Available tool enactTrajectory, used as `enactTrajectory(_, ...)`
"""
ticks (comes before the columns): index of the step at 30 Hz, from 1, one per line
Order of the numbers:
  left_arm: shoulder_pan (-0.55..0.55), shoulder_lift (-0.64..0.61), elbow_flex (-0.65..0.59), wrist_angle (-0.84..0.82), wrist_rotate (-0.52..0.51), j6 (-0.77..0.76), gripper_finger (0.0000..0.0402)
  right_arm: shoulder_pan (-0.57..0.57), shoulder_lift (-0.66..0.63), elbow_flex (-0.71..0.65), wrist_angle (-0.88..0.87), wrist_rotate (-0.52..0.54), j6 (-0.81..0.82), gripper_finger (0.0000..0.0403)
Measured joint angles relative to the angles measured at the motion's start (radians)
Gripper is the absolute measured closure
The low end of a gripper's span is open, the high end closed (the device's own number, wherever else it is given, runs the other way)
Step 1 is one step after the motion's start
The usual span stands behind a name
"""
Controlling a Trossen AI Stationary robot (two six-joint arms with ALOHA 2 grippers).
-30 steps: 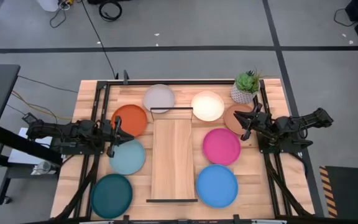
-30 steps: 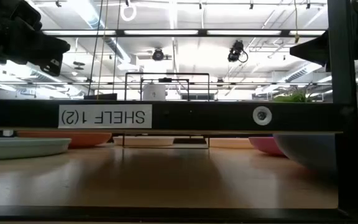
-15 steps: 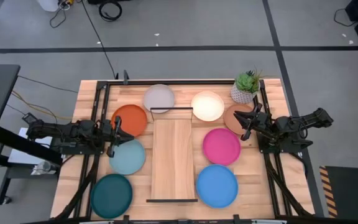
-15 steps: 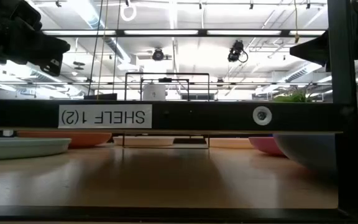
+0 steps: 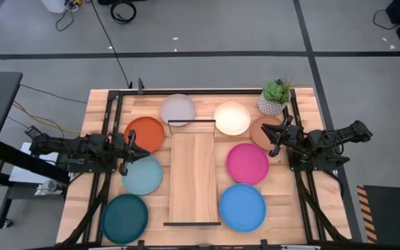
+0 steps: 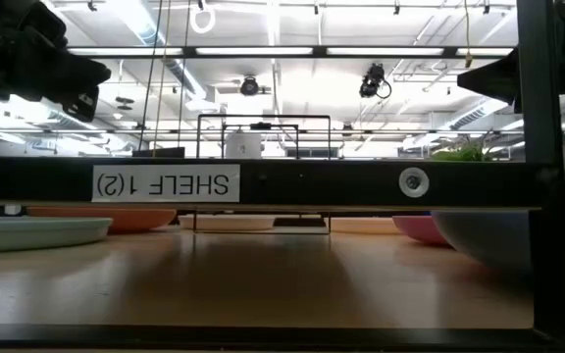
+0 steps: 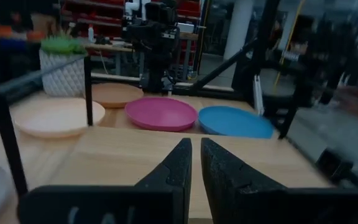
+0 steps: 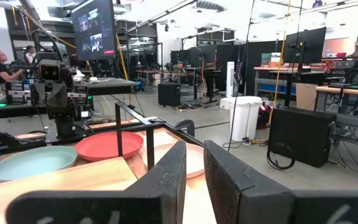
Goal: Place and stack plates onto a shelf
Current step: Put the light orange plate on the shelf
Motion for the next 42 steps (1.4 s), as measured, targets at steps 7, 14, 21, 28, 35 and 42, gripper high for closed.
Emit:
enactTrajectory(7, 0.000, 0.000, 0.000, 0.104, 0.000, -0.166, 0.0361, 0.000, 0.000, 0.000, 0.022, 0.000, 0.000, 0.0341)
enactTrajectory(14, 0.000, 0.000, 0.000, 0.125, 0.000, -0.160, 0.0361, -0.001, 0.000, 0.000, 0.146, -0.003, -0.043, 0.0341)
enactTrajectory(21, 0.000, 0.000, 0.000, 0.197, 0.000, 0.030, 0.0361, -0.031, 0.003, 0.042, 0.210, 0.029, 0.005, 0.0341)
enactTrajectory(28, 0.000, 0.000, 0.000, 0.400, 0.000, 0.201, 0.0361, -0.095, 0.131, 0.154, -0.076, 0.044, 0.132, 0.0341)
enactTrajectory(35, 0.000, 0.000, 0.000, 0.495, 0.000, 0.257, 0.0361, -0.171, 0.366, 0.154, -0.118, -0.103, 0.228, 0.0341)
enactTrajectory(42, 0.001, 0.000, 0.000, 0.531, -0.042, 0.308, 0.0361, -0.292, 0.642, 0.223, -0.179, -0.260, 0.274, 0.0341)
